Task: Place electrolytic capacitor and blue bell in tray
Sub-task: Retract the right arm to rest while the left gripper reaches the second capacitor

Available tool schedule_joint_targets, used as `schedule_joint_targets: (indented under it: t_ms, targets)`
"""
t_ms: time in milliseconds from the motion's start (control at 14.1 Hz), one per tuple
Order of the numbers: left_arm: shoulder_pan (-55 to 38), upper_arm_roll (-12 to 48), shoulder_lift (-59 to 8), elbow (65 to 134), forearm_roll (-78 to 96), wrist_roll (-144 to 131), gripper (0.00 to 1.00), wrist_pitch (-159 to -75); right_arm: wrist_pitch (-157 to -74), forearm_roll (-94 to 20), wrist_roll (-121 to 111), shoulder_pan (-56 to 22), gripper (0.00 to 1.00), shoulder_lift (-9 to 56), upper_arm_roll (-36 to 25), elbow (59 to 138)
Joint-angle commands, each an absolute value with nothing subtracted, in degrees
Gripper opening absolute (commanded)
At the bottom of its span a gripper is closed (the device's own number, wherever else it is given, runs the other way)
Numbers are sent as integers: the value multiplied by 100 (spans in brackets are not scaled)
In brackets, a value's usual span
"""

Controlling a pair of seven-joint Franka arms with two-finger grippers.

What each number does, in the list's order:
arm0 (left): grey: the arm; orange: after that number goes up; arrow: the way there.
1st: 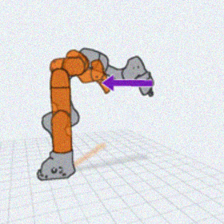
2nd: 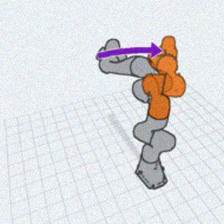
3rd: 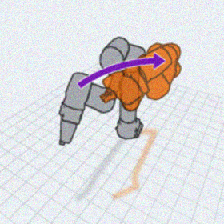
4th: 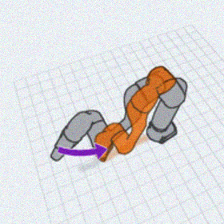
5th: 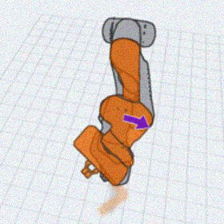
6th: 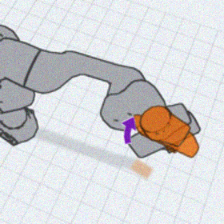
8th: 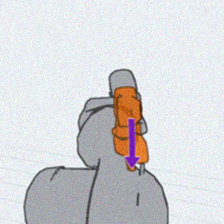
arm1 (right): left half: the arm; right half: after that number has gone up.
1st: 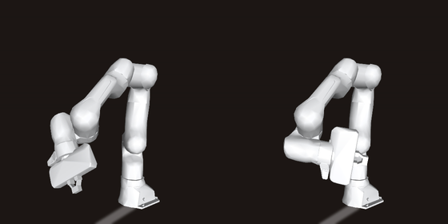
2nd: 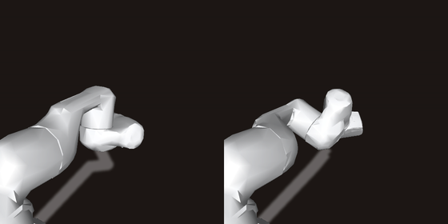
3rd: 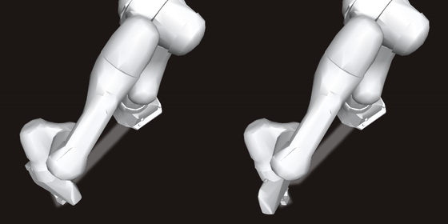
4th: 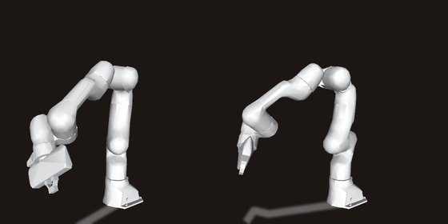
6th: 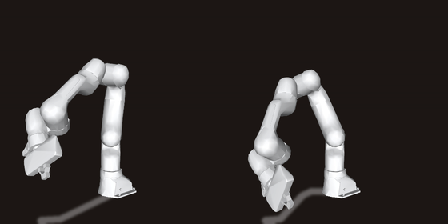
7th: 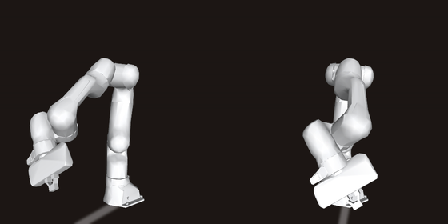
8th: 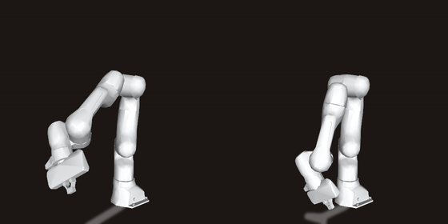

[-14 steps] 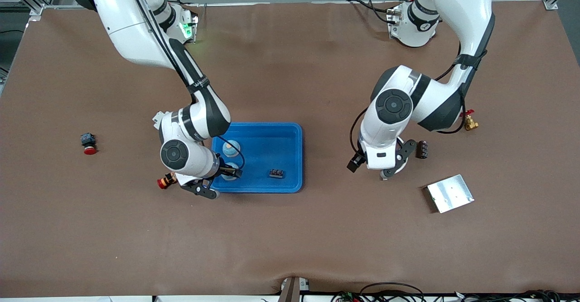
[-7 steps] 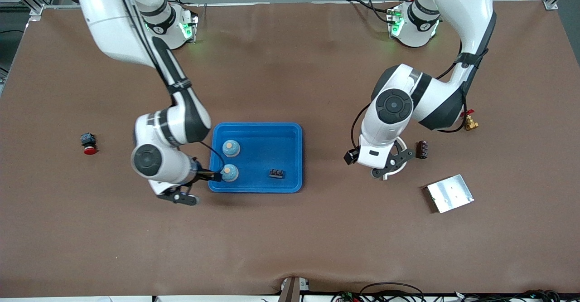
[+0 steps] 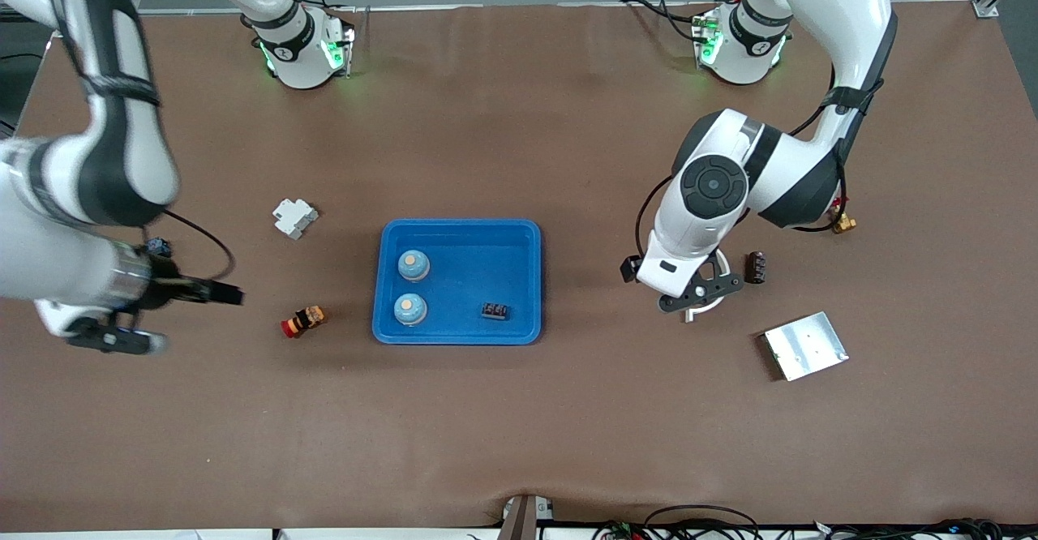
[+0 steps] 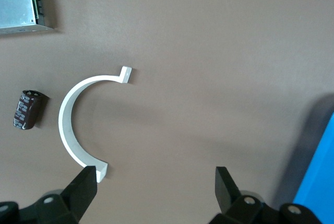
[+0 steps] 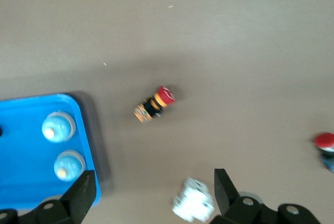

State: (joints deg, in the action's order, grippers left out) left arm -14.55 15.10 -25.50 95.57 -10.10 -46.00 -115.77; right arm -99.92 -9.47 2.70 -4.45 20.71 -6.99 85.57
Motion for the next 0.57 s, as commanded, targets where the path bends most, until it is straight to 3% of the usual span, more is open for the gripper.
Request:
schedule_joint_targets:
  t_ms: [0,212,496]
  targets:
    - [-1196,1573,-1918,10229,-1011,-3922,100,-11706,-9521,-800,-17,-72,100,1382,-589,8728]
    - [-968,1582,-1478,10949,-1002,-3367,100,-12346,-9203,-205,-446,105,100,880,-545,8693]
    - [-818,1582,-1389,11258,-1002,-2963,100,-12638,-8517,167,-501,220,100,861,-501,8112]
